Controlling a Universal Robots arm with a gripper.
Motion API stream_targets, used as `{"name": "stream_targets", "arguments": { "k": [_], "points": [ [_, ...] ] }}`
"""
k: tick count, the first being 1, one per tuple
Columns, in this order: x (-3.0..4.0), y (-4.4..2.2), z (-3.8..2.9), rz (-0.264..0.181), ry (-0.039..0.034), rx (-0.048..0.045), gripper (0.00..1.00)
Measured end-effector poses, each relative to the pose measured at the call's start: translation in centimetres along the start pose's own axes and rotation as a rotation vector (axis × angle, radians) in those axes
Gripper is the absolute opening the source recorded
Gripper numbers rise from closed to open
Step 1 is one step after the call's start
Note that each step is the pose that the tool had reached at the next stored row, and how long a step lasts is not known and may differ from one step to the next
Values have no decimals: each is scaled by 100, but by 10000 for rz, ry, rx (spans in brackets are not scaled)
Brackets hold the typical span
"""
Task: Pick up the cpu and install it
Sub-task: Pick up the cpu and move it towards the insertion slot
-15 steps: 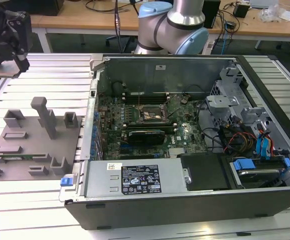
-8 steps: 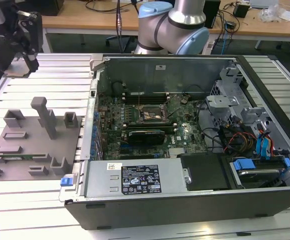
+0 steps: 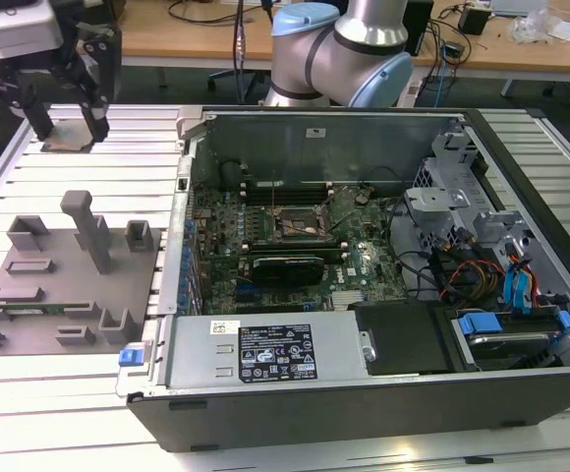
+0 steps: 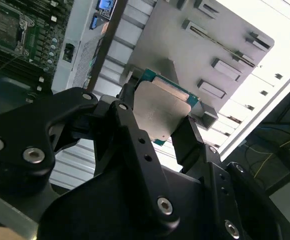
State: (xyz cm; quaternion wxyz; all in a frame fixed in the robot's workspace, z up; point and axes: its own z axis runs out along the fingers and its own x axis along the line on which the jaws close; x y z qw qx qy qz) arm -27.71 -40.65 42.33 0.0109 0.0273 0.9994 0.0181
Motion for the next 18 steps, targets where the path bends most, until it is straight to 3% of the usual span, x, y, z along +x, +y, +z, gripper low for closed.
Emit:
{"name": "stream_targets", "arguments": {
  "k": [4,18],
  "points": [
    [-158,9,3,0,1,0,54],
    [-570,31,13,0,0,0,54]
  ]
}}
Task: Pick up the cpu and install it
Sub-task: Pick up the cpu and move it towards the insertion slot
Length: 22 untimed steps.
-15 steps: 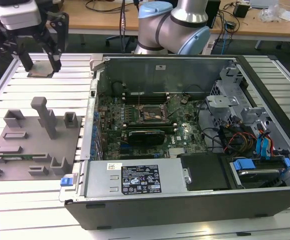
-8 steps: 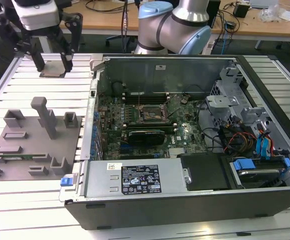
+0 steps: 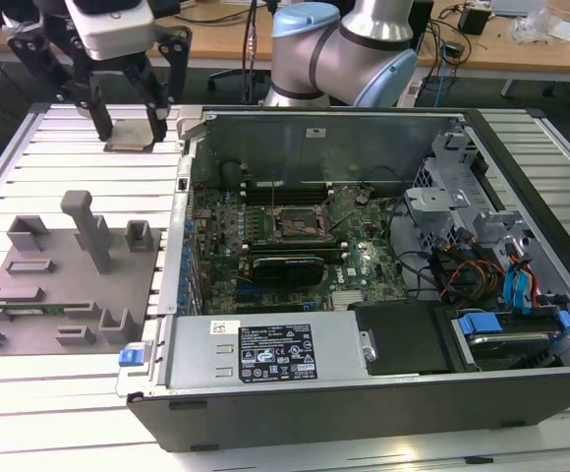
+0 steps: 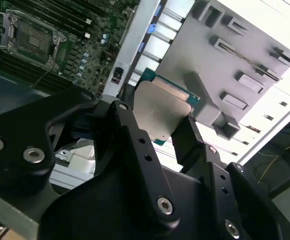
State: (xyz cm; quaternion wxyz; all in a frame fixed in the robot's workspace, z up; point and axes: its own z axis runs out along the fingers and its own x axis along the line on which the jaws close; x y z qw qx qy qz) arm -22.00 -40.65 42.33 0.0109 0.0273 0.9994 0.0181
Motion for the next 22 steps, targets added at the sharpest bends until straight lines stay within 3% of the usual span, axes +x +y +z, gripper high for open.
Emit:
{"name": "stream_targets", "arguments": {
  "k": [1,22],
  "points": [
    [-67,4,1,0,0,0,54],
    [-785,43,18,0,0,1,54]
  ]
}}
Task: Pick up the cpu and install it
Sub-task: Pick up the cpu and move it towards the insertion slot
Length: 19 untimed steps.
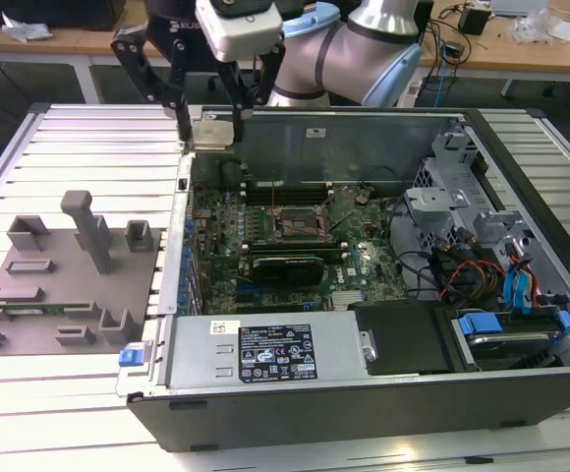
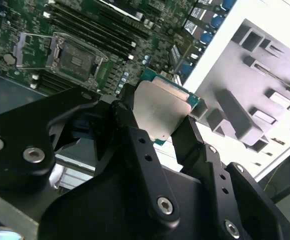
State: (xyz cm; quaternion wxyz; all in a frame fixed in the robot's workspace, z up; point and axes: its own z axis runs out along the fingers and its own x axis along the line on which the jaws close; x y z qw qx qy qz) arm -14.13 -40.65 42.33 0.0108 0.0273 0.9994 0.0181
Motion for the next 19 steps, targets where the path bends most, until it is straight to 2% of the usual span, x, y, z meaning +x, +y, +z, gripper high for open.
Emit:
{"name": "stream_targets", "arguments": {
  "k": [6,15,19],
  "points": [
    [-192,10,5,-1,0,-1,54],
    [-439,24,10,1,0,-1,54],
    [-587,32,14,1,0,-1,54]
  ]
}}
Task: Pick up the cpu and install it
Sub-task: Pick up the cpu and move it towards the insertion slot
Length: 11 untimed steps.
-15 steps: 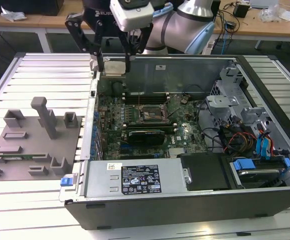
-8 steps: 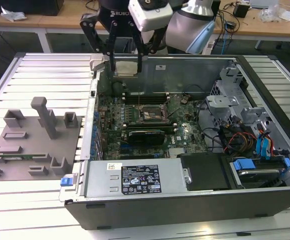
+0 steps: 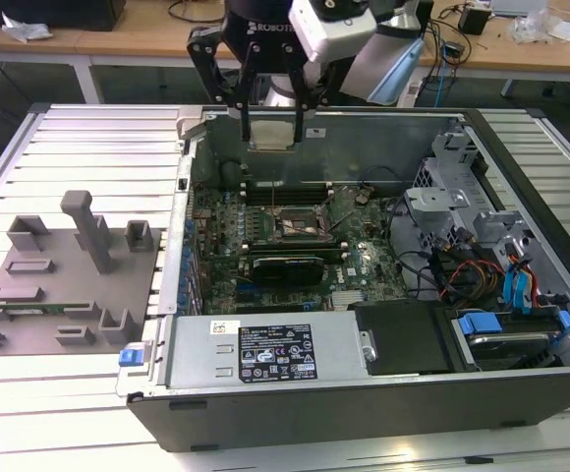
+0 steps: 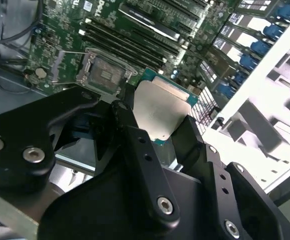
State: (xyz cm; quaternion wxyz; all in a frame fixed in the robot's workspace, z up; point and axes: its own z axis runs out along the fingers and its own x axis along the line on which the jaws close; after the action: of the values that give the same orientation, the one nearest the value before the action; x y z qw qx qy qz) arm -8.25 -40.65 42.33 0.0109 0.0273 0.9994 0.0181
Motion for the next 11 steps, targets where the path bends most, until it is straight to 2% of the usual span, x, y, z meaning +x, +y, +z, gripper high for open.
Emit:
{"name": "stream_targets", "arguments": {
  "k": [3,7,11],
  "points": [
    [-66,3,1,-2,0,1,54],
    [-71,4,3,-1,-1,-1,54],
    [-121,4,71,-1,1,-4,54]
  ]
}}
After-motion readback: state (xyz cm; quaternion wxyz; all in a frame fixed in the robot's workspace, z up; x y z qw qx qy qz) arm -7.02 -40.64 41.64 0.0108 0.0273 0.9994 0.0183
